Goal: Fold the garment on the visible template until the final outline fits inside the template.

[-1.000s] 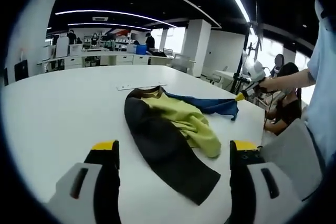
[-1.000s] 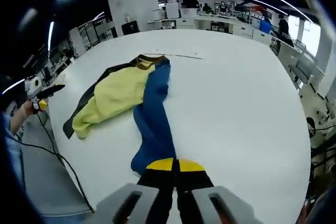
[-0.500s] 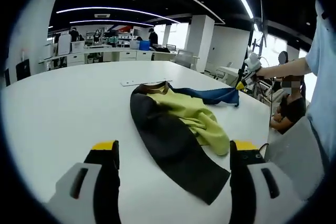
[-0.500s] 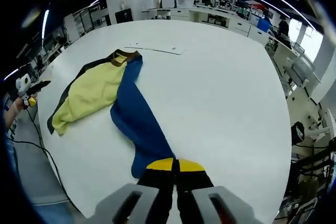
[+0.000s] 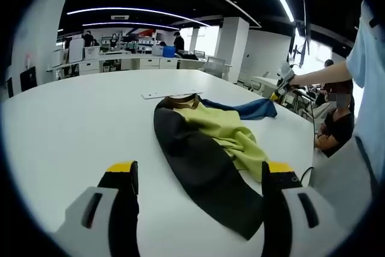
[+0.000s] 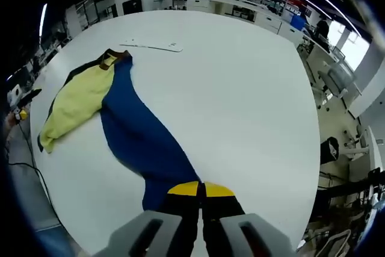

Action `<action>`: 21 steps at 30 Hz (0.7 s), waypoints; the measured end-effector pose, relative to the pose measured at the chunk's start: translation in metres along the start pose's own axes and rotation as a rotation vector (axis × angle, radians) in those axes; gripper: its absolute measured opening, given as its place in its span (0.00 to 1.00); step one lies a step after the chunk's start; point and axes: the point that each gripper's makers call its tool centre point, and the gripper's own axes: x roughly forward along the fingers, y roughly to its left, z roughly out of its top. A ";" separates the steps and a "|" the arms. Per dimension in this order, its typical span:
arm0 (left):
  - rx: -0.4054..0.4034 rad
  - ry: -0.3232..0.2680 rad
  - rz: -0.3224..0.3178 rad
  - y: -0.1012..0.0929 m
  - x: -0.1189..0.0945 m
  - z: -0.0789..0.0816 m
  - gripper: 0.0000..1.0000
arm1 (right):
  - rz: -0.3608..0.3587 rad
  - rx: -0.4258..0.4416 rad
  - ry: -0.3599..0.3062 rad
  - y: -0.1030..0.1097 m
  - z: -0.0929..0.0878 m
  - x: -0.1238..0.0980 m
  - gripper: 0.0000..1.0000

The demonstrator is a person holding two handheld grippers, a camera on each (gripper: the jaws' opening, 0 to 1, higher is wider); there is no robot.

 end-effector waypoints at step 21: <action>-0.030 0.011 0.030 0.012 0.009 -0.001 0.76 | -0.053 -0.045 0.100 -0.033 0.008 0.041 0.00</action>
